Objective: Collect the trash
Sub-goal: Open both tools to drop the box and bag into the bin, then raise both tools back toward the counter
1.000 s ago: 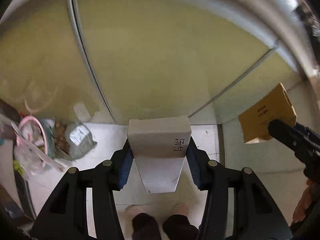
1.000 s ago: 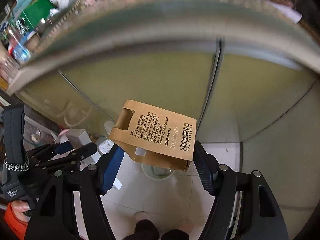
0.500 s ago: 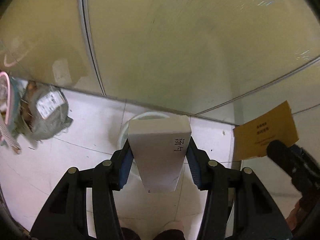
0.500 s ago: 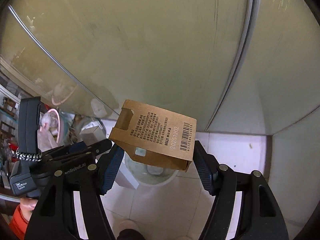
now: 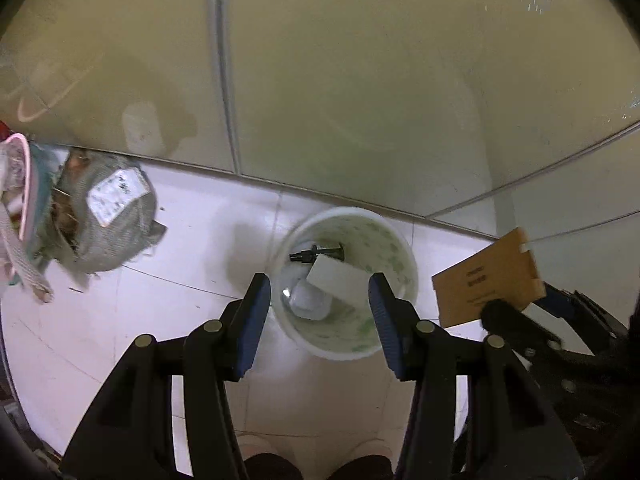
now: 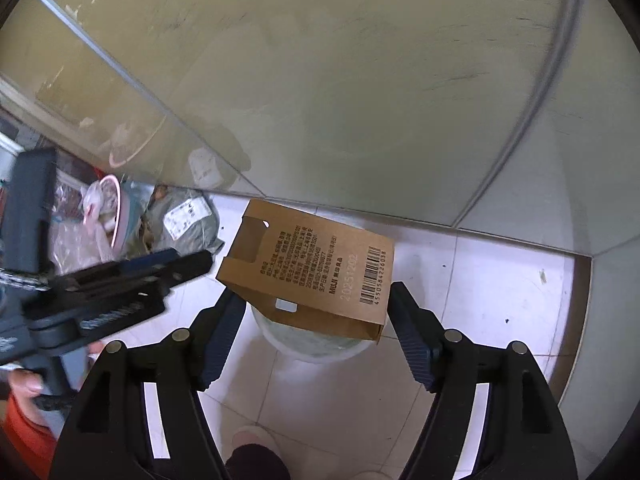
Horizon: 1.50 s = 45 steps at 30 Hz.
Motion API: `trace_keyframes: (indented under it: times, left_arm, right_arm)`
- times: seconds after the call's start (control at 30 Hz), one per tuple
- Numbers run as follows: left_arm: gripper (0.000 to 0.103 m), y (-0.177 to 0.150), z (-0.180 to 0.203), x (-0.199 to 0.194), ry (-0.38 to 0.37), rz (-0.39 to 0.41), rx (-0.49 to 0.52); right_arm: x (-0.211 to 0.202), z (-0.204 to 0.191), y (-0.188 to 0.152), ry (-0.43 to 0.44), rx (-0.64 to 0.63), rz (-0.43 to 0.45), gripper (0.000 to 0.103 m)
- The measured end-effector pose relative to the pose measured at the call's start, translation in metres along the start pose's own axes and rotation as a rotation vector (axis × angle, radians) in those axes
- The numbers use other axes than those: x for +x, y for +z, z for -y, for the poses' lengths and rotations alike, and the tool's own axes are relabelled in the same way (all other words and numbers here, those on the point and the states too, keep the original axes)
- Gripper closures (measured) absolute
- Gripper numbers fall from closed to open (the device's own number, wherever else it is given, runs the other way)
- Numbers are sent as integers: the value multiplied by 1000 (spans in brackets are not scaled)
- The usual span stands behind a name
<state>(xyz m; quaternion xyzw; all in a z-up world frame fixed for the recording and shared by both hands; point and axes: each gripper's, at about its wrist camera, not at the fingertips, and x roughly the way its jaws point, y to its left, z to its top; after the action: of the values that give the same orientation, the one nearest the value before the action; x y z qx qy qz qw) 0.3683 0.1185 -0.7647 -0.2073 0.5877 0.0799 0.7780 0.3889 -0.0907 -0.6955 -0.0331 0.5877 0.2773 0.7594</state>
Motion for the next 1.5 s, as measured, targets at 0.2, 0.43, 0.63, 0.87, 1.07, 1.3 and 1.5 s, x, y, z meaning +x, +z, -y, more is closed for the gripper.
trace_keyframes:
  times: [0.2, 0.43, 0.63, 0.87, 1.07, 1.3, 1.5]
  left_arm:
    - [53, -1, -8, -27, 22, 32, -10]
    - [53, 0, 6, -76, 23, 37, 14]
    - [53, 4, 26, -148, 18, 46, 42]
    - [53, 20, 60, -268, -4, 98, 95]
    - [53, 32, 86, -387, -29, 189, 142]
    - [52, 40, 105, -515, -35, 325, 220]
    - [51, 45, 110, -604, -29, 438, 271]
  right_arm:
    - [5, -6, 4, -36, -41, -37, 32]
    - [-15, -15, 6, -67, -79, -43, 32]
    - [-77, -35, 21, -60, -71, -10, 32]
    - [-192, -70, 46, -107, -90, 78, 32]
    - [-309, -103, 66, -131, -77, 186, 32]
    - [-434, -141, 74, -176, -64, 337, 32]
    - [-515, -166, 79, -247, -24, 448, 32]
